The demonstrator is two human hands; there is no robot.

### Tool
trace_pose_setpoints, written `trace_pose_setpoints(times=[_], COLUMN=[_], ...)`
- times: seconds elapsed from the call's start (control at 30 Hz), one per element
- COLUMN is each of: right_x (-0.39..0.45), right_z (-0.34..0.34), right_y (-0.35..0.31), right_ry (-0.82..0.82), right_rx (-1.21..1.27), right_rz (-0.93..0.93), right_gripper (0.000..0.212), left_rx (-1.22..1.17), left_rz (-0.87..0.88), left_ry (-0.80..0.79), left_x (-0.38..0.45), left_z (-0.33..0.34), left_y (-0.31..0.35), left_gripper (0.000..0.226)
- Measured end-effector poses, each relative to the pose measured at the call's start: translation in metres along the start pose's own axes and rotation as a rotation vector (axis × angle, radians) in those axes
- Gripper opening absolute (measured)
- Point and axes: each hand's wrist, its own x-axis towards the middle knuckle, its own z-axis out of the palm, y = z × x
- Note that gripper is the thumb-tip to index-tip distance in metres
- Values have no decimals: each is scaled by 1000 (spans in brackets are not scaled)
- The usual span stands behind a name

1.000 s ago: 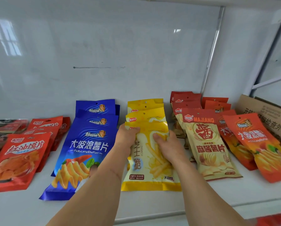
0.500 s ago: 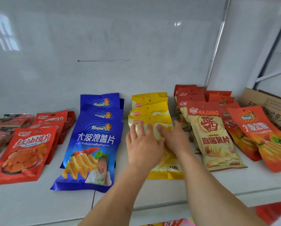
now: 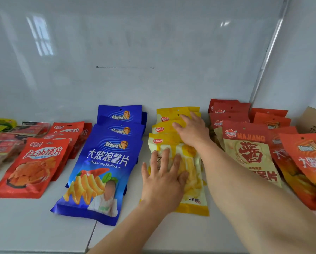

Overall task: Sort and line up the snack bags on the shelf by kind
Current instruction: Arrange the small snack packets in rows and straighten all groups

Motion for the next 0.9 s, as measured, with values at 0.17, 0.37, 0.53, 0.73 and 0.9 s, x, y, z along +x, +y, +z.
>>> trace_pose_setpoints(times=[0.17,0.37,0.53,0.73,0.9], right_x=[17,22,23,12,-10], right_z=[10,17,25,15,3], right_y=[0,3,4,1,0], right_ry=[-91,-120,-117,-89,-31], right_rx=[-18,-53,-46,-79,-73], right_rz=[-18,-21,-26,-52,-88], right_gripper=[70,68,64,64,51], left_rx=[-1,-16,-2,34,55], left_rz=[-52,-67,-81,-85,-76], left_ry=[-44,-74,-72,-66,16], left_x=[9,13,14,13,12], left_z=[3,3,3,4,7], left_y=[4,4,6,6,6], left_gripper=[64,60,60,59,63])
